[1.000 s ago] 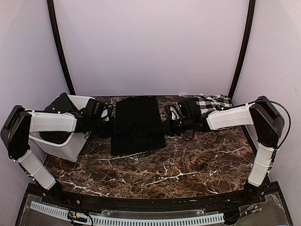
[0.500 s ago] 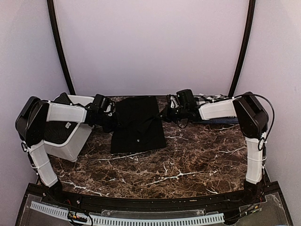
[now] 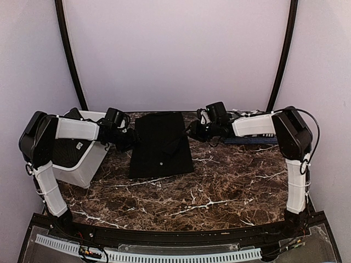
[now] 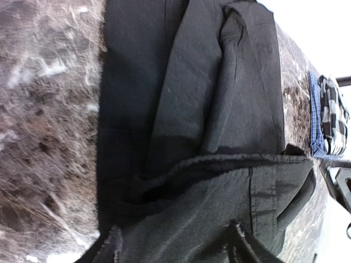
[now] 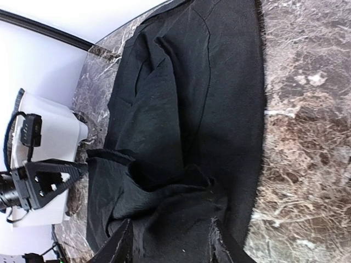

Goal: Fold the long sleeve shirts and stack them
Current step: Adjust the 2/3-rectangle-folded shirt at the center of the board.

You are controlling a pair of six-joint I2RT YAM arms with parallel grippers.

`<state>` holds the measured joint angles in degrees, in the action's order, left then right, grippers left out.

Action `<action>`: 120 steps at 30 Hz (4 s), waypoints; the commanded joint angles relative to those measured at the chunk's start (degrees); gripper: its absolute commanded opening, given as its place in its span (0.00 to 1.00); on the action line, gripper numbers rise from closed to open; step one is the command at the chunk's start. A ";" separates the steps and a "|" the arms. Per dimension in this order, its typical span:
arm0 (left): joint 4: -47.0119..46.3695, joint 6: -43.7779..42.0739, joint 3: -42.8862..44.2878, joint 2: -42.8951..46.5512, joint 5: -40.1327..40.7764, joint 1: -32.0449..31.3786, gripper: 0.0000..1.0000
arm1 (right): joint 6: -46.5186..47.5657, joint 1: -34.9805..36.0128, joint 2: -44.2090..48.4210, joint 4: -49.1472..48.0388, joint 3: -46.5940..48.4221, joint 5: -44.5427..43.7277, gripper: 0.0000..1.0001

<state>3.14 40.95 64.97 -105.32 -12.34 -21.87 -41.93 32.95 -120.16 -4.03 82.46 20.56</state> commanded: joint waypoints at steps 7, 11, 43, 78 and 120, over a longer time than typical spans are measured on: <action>2.62 -5.49 1.43 7.11 -0.49 0.78 0.65 | 9.25 2.96 9.66 6.32 -7.29 -3.36 0.36; 2.27 -5.72 0.49 8.48 -4.00 0.23 0.54 | 10.50 6.24 8.68 7.05 -8.47 -1.61 0.24; -11.57 -1.13 -13.30 4.64 -10.89 -10.74 0.10 | 3.67 8.76 -10.88 4.29 12.01 3.77 0.07; -12.25 -1.02 -14.92 3.96 -11.17 -10.74 0.10 | -0.30 8.79 -17.63 -1.33 16.91 11.63 0.26; -8.70 -3.55 -6.70 4.43 -8.56 -10.87 0.16 | 3.16 -2.48 -22.91 1.01 30.77 15.63 0.48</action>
<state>-7.51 39.31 52.10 -103.04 -22.94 -32.45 -44.23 32.03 -147.04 -6.85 113.23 37.26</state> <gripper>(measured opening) 0.149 0.474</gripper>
